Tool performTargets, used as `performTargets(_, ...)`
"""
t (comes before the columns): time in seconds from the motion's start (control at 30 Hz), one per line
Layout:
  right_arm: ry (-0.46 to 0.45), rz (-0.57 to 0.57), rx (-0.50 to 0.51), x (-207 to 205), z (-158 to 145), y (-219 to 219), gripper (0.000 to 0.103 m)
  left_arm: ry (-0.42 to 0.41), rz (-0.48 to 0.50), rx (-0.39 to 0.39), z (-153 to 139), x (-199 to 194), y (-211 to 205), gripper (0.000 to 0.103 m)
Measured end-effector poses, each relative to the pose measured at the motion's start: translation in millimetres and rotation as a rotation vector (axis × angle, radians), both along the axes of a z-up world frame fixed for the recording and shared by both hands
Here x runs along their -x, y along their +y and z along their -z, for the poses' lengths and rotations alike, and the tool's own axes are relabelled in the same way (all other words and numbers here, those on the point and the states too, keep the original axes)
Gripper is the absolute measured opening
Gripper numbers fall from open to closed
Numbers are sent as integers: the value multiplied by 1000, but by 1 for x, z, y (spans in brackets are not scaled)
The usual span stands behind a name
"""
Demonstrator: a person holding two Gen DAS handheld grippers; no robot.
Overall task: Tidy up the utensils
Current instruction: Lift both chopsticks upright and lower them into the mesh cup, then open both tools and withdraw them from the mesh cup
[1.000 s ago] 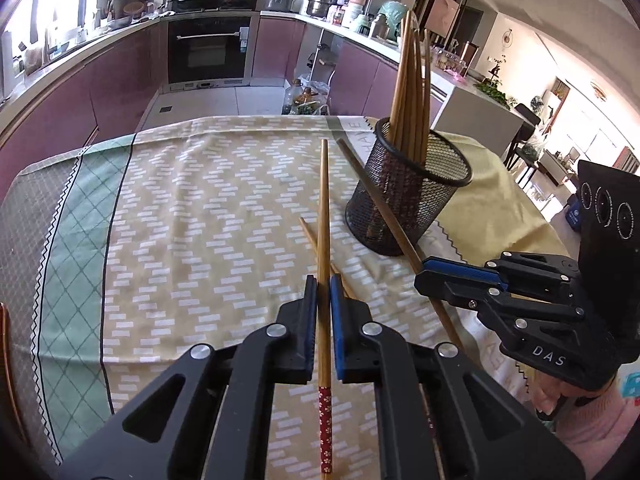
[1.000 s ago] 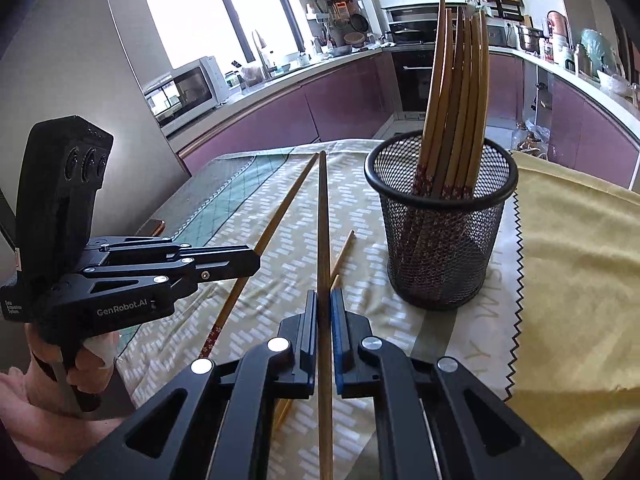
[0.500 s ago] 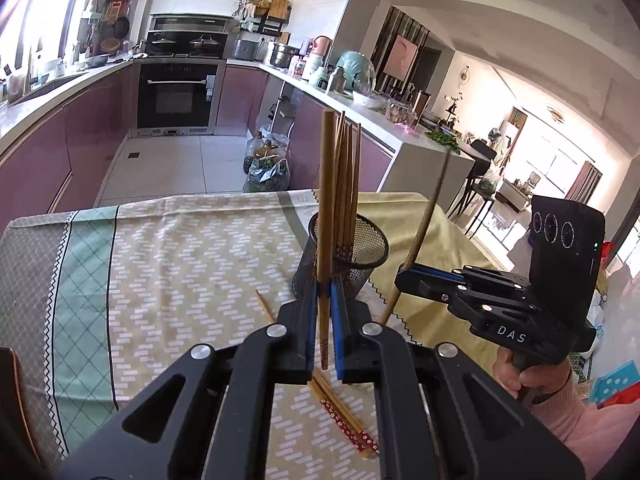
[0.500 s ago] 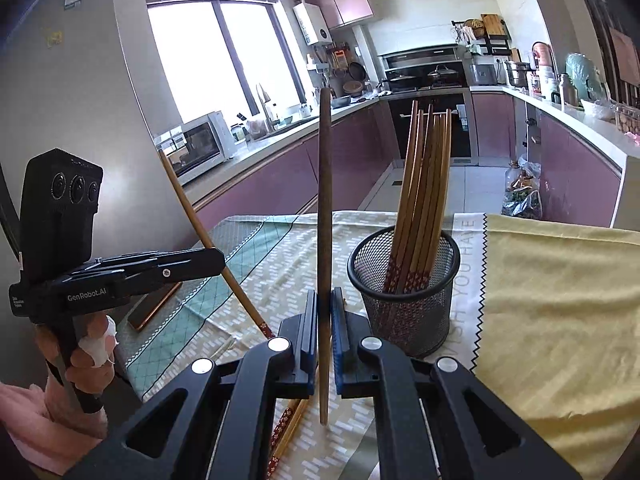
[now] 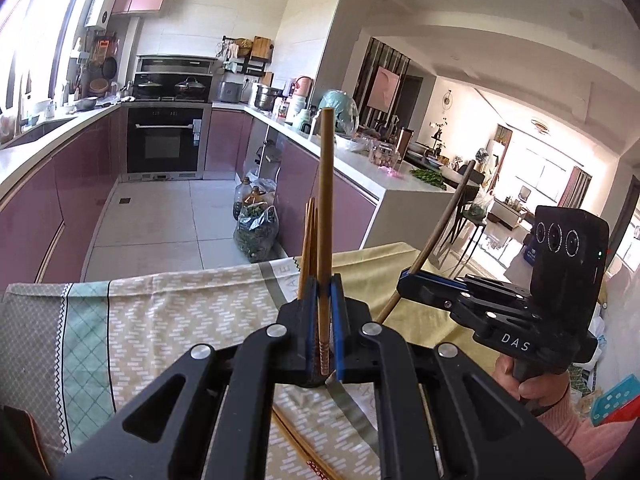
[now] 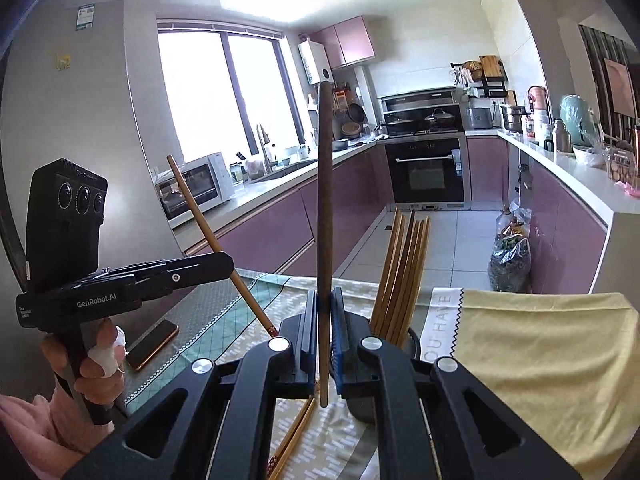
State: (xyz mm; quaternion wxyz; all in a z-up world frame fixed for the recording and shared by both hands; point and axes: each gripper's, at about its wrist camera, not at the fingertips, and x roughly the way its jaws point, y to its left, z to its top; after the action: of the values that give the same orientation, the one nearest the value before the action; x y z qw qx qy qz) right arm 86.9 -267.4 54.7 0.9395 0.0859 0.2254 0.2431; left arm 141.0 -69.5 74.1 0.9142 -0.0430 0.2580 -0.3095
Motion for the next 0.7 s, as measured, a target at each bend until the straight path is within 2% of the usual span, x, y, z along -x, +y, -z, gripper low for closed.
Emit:
performTargets(0.17, -45, 28, -3, -6, -17, -8, 6, -52, -7, -14, -20, -6, -12, 7)
performTargets(0.3, -52, 50, -7, -15, -19, -12, 6, -56, -12, -48, -23, -14, -26, 7)
performTargets(0.43, -21, 63, -5, -27, -10, -13, 6, -29, -11, -111, -10, -23, -39, 7)
performTargets(0.7, 120, 35, 25, -48, 27, -4, 6, 71, 21, -212, 27, -47, -56, 7)
